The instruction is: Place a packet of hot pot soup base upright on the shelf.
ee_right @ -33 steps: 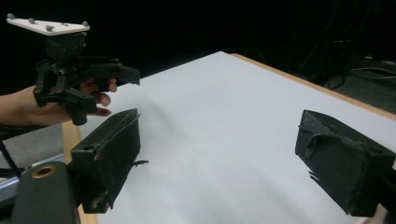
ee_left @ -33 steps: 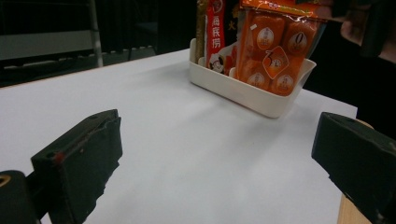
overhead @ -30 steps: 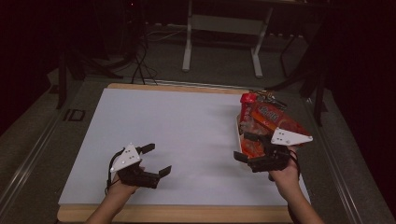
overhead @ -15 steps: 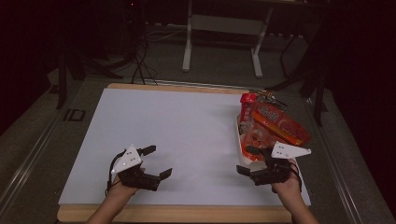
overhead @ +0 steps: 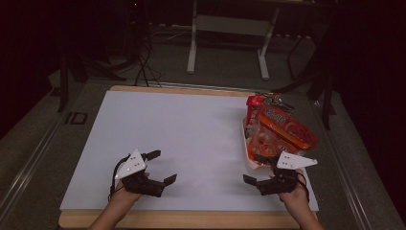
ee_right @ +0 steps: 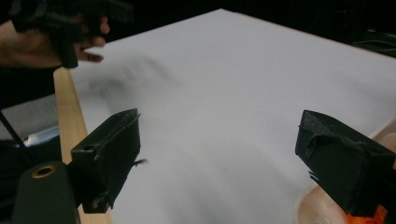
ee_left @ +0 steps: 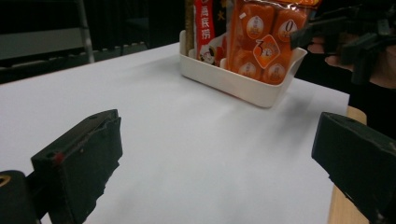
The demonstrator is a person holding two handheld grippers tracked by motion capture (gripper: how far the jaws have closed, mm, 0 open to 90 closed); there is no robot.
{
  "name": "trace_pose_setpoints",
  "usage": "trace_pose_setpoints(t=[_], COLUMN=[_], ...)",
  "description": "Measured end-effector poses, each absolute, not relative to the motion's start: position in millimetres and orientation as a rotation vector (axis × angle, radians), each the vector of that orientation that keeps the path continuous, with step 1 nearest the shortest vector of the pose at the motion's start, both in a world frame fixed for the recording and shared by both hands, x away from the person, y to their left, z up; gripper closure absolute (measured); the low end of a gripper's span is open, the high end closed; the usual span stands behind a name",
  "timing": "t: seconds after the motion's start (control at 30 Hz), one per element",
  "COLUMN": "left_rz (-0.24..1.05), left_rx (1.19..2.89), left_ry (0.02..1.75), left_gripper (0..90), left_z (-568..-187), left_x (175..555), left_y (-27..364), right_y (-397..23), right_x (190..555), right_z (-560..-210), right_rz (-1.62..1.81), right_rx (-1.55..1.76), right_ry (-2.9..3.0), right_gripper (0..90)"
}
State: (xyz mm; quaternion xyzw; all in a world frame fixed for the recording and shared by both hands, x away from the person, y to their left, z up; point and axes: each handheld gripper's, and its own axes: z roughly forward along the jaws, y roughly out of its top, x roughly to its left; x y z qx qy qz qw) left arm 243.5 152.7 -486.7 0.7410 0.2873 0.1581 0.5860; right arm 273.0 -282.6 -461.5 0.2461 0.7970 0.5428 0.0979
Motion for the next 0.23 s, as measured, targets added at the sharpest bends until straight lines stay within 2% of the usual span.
trace_pose_setpoints(t=[0.23], left_rz=[0.363], left_rx=[1.724], left_ry=[0.661], left_gripper=[2.4], left_z=[-485.9], left_x=[242.7], left_y=[151.9], right_y=[-286.9], right_x=[274.8], right_z=[-459.9], right_rz=[1.606], right_rx=[0.738], right_ry=[2.336], right_gripper=[14.0])
